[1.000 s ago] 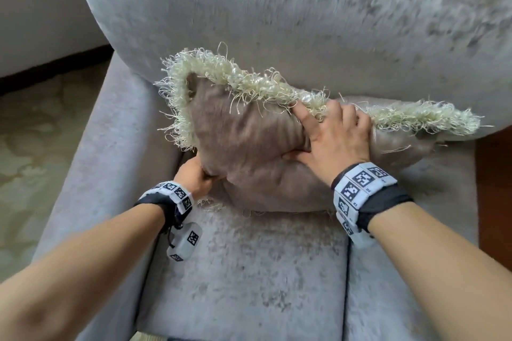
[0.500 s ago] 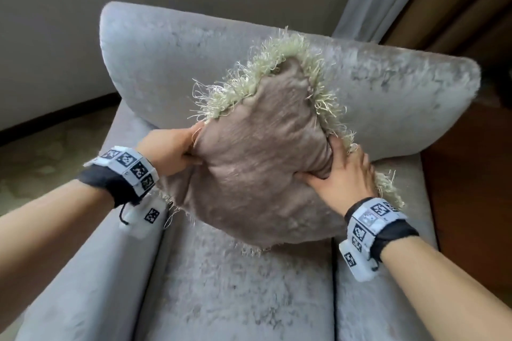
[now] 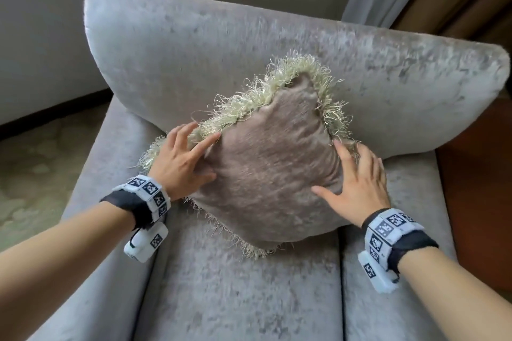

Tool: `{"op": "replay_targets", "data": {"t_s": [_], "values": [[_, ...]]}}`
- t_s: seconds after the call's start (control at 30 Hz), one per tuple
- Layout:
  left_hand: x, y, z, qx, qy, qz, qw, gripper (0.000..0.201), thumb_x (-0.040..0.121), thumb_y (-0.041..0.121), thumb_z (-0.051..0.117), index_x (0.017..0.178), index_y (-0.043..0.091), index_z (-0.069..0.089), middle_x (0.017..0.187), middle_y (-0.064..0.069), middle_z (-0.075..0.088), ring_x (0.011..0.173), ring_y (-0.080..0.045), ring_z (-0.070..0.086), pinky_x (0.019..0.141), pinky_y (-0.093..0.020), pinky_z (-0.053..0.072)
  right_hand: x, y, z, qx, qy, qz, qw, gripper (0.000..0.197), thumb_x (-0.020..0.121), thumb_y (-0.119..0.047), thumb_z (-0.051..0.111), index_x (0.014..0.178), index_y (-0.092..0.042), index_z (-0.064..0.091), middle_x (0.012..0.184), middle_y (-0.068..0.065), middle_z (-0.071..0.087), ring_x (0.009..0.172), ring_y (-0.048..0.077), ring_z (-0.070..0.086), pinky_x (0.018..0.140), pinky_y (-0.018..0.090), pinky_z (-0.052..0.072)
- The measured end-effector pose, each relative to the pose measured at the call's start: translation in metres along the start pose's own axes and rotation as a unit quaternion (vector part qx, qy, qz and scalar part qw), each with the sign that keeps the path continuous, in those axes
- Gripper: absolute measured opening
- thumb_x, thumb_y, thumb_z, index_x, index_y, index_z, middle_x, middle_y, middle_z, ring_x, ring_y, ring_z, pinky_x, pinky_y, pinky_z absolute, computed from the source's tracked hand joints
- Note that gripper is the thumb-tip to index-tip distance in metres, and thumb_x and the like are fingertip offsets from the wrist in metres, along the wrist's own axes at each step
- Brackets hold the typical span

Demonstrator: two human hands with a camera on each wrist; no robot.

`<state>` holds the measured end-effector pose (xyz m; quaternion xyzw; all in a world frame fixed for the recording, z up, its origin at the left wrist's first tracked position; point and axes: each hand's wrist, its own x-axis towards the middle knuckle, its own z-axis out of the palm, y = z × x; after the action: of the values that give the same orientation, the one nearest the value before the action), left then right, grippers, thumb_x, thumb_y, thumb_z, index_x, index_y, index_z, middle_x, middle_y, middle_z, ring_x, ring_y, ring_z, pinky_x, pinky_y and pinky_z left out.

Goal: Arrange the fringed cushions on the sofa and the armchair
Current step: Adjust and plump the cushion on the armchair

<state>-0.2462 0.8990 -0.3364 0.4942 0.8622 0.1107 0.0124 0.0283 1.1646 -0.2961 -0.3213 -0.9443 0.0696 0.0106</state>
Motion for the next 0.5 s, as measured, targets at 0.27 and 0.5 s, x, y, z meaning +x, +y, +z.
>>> {"op": "replay_targets", "data": {"t_s": [0.27,0.5], "values": [[0.025,0.02,0.024,0.016,-0.125,-0.026,0.992,0.125,0.051,0.08,0.071,0.145,0.033,0.003,0.121,-0.02,0.042,0.107,-0.036,0.044,0.098,-0.052,0.04,0.019,-0.006,0.027,0.043,-0.184,0.106,0.976,0.122,0.064,-0.079,0.065,0.148,-0.037,-0.013,0.148,0.022,0.016,0.138,0.044,0.023,0.111,0.055,0.029],[0.012,0.007,0.037,-0.053,-0.099,-0.005,0.994,0.104,0.058,0.046,0.088,0.137,0.024,0.023,0.099,-0.017,0.049,0.085,-0.033,0.05,0.076,-0.046,0.047,0.003,-0.026,0.046,0.035,-0.136,0.1,0.985,0.112,0.065,-0.075,0.068,0.143,-0.03,0.002,0.132,0.022,0.032,0.124,0.039,0.032,0.103,0.05,0.033]]}}
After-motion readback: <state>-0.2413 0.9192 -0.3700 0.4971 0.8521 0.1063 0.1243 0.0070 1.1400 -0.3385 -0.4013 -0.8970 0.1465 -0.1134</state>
